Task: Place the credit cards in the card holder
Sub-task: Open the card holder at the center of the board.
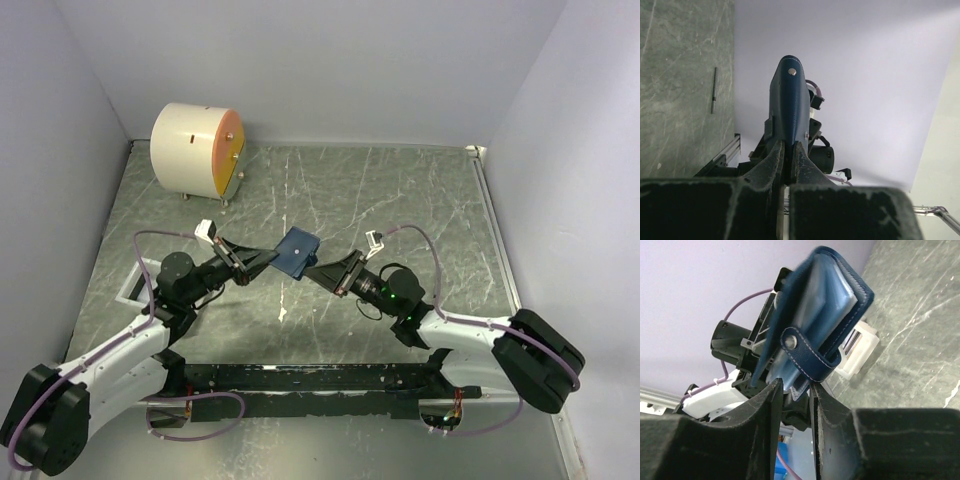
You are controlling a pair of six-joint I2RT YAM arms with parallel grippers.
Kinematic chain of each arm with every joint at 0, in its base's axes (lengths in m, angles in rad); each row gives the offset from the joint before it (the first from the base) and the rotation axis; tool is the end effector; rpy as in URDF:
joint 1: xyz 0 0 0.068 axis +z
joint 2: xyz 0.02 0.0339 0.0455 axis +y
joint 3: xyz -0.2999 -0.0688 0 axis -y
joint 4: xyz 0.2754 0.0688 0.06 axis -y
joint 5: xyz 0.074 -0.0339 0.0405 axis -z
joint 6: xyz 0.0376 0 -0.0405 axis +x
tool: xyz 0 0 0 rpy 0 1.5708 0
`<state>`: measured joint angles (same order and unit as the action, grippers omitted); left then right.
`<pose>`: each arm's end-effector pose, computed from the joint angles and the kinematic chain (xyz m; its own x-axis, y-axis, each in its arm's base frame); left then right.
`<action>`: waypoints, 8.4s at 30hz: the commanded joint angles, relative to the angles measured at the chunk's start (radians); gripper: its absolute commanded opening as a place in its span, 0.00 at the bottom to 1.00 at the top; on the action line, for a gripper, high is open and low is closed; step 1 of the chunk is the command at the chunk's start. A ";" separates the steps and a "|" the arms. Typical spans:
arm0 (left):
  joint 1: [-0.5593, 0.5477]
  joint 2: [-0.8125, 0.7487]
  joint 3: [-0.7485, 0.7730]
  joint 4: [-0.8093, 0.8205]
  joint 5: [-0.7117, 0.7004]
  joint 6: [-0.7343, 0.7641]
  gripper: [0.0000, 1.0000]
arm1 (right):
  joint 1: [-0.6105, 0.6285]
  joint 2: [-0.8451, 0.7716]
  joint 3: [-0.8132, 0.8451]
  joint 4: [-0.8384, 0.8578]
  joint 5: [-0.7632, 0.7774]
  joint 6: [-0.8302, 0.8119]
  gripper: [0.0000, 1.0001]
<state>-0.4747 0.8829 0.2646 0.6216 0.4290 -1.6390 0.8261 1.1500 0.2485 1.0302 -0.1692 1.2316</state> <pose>0.1680 -0.1039 0.2348 -0.7840 -0.6172 0.0668 -0.0506 -0.0437 -0.9978 0.1482 0.1701 0.2227 -0.7613 0.5456 -0.3504 -0.3608 0.0924 0.9280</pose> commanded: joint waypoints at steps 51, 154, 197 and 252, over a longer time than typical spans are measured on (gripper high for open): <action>-0.018 -0.035 -0.037 0.195 0.018 -0.172 0.07 | 0.050 0.112 0.009 0.285 -0.008 0.096 0.46; -0.031 0.427 0.371 -0.694 0.129 0.854 0.69 | 0.002 0.319 0.463 -0.974 -0.190 -0.797 0.00; -0.084 0.456 0.410 -0.758 0.042 0.872 0.15 | -0.090 0.311 0.279 -0.811 -0.038 -0.599 0.17; -0.084 0.398 0.338 -0.655 0.028 0.825 0.65 | -0.087 0.221 0.319 -0.812 -0.167 -0.524 0.00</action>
<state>-0.5533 1.3090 0.6411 -0.1276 0.4419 -0.7811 0.7395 1.3720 0.5461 0.2104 -0.3405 0.7204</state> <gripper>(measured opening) 0.654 0.017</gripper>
